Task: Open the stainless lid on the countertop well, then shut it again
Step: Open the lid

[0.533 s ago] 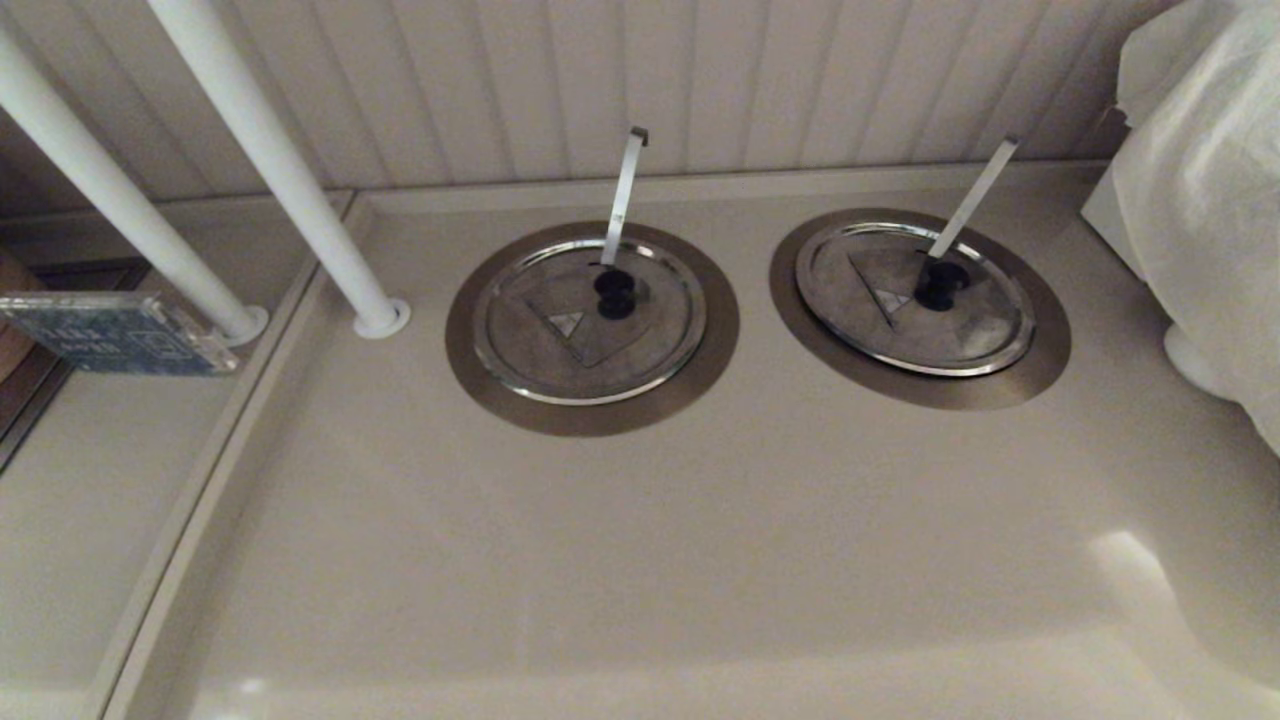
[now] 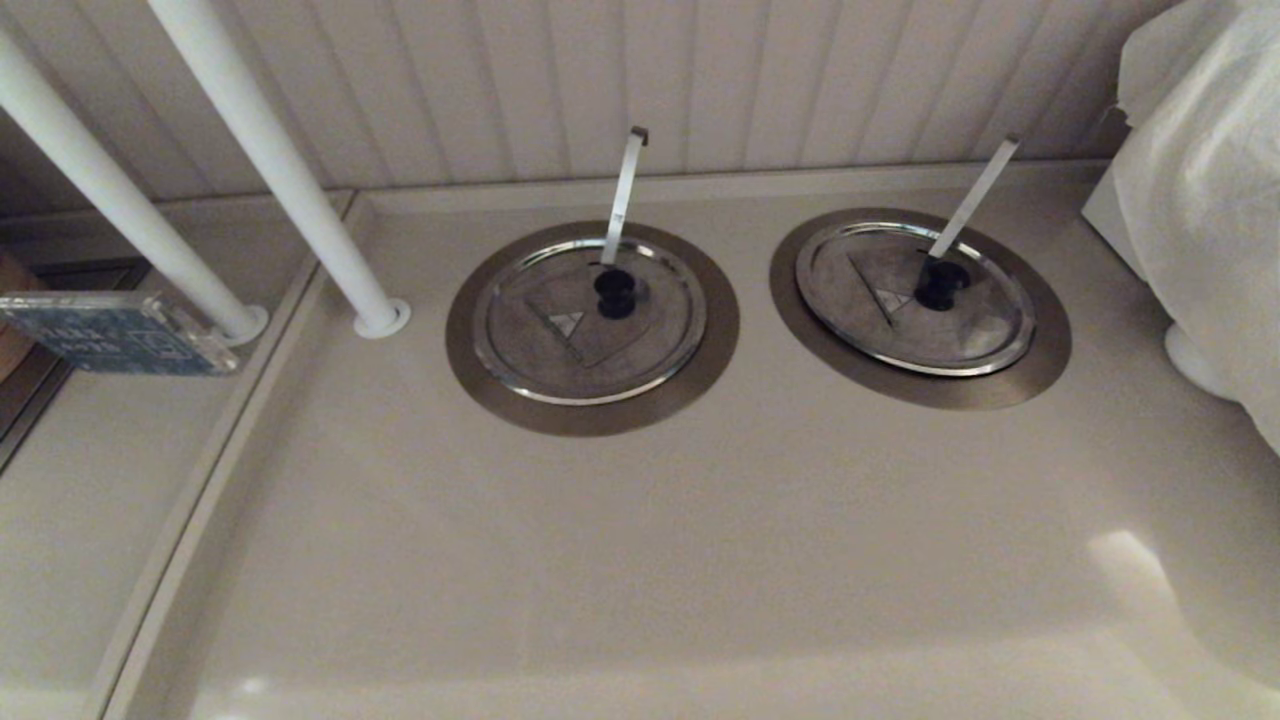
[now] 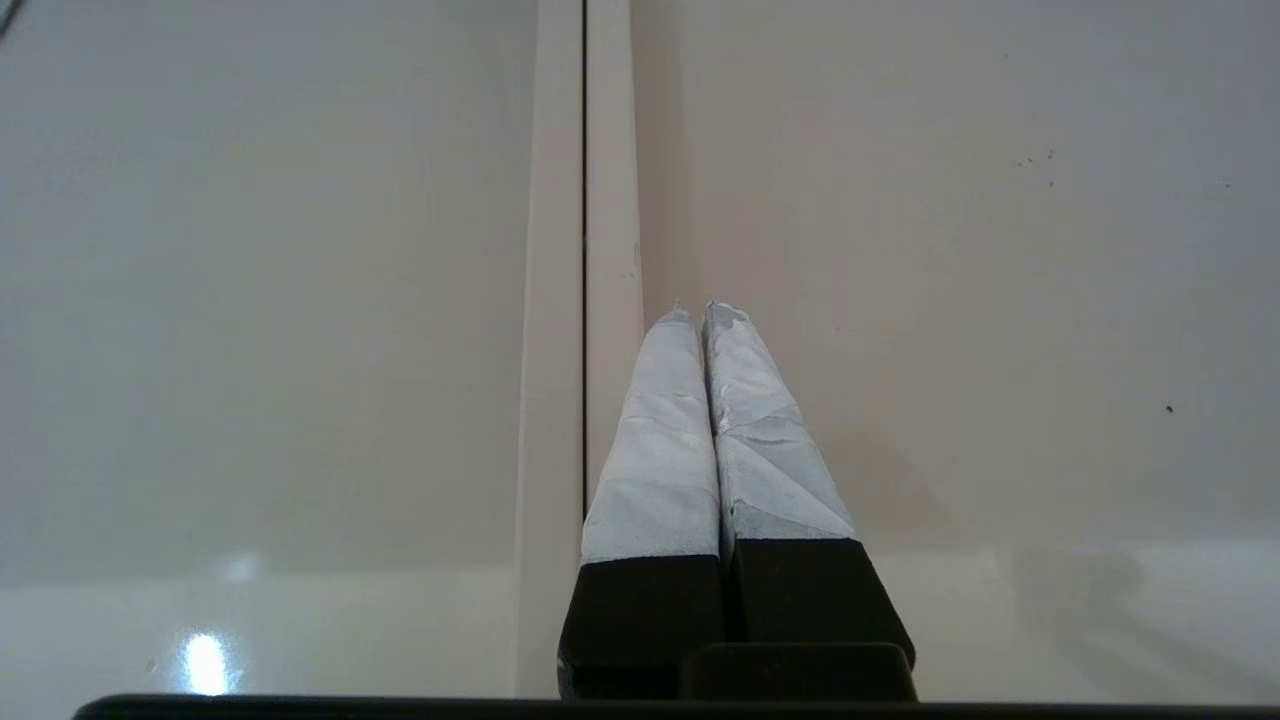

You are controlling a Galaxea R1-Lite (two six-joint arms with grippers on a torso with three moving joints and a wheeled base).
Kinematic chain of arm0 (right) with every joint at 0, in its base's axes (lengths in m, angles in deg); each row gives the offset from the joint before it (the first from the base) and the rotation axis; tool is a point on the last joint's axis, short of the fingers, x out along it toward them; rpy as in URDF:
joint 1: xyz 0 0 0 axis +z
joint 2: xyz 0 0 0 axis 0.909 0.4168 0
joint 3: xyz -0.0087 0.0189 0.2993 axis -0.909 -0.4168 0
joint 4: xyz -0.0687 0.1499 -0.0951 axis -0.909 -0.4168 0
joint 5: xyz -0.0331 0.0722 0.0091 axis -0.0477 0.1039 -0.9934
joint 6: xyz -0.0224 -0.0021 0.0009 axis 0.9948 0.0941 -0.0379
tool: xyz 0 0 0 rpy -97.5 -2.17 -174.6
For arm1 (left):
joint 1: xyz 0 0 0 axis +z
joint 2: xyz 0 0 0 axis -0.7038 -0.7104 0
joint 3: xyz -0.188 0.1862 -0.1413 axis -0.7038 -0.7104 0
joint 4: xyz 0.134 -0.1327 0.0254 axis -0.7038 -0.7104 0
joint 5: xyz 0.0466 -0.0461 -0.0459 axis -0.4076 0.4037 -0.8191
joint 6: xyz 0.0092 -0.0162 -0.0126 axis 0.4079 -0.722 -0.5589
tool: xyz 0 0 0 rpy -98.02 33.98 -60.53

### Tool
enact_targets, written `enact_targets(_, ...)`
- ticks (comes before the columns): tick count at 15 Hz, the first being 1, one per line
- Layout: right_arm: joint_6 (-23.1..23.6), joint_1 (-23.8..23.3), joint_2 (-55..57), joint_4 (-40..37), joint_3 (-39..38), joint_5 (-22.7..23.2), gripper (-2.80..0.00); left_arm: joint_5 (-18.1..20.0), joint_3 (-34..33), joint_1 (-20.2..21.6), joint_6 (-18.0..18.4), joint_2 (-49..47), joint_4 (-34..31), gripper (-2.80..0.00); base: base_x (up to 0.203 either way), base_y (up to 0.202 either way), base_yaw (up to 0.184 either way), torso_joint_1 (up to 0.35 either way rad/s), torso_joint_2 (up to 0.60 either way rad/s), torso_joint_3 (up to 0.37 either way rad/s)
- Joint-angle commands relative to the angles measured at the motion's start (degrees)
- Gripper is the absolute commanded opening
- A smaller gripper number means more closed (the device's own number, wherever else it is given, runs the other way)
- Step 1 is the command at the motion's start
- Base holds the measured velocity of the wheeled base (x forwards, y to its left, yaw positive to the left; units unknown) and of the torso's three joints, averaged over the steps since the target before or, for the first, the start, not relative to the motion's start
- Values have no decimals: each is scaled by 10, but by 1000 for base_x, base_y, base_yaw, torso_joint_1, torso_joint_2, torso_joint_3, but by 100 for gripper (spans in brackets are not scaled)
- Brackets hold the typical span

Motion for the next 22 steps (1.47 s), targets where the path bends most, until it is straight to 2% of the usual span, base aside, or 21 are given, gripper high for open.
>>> enact_targets(1,-7,0,7,-12,65,1,-280,0,0,0,0,0,0,-280,0,0,0,0,0,0)
enact_targets(4,18,0,94,-83,139,3,-280,0,0,0,0,0,1,-280,0,0,0,0,0,0)
enact_targets(8,26,-5,280,-155,245,-1,-280,0,0,0,0,0,0,-280,0,0,0,0,0,0)
enact_targets(11,28,-6,434,-181,375,-2,-280,0,0,0,0,0,1,-280,0,0,0,0,0,0)
enact_targets(13,20,-2,525,-166,446,-1,-280,0,0,0,0,0,0,-280,0,0,0,0,0,0)
enact_targets(14,12,3,570,-125,463,-2,-280,0,0,0,0,0,1,-280,0,0,0,0,0,0)
enact_targets(16,2,13,648,17,475,-25,-280,0,0,0,0,0,1,-280,0,0,0,0,0,0)
enact_targets(19,7,72,717,247,442,-139,-280,0,0,0,0,0,1,-280,0,0,0,0,0,0)
enact_targets(20,13,95,737,290,424,-168,-280,0,0,0,0,0,0,-280,0,0,0,0,0,0)
enact_targets(22,14,105,791,326,417,-188,-280,0,0,0,0,0,0,-280,0,0,0,0,0,0)
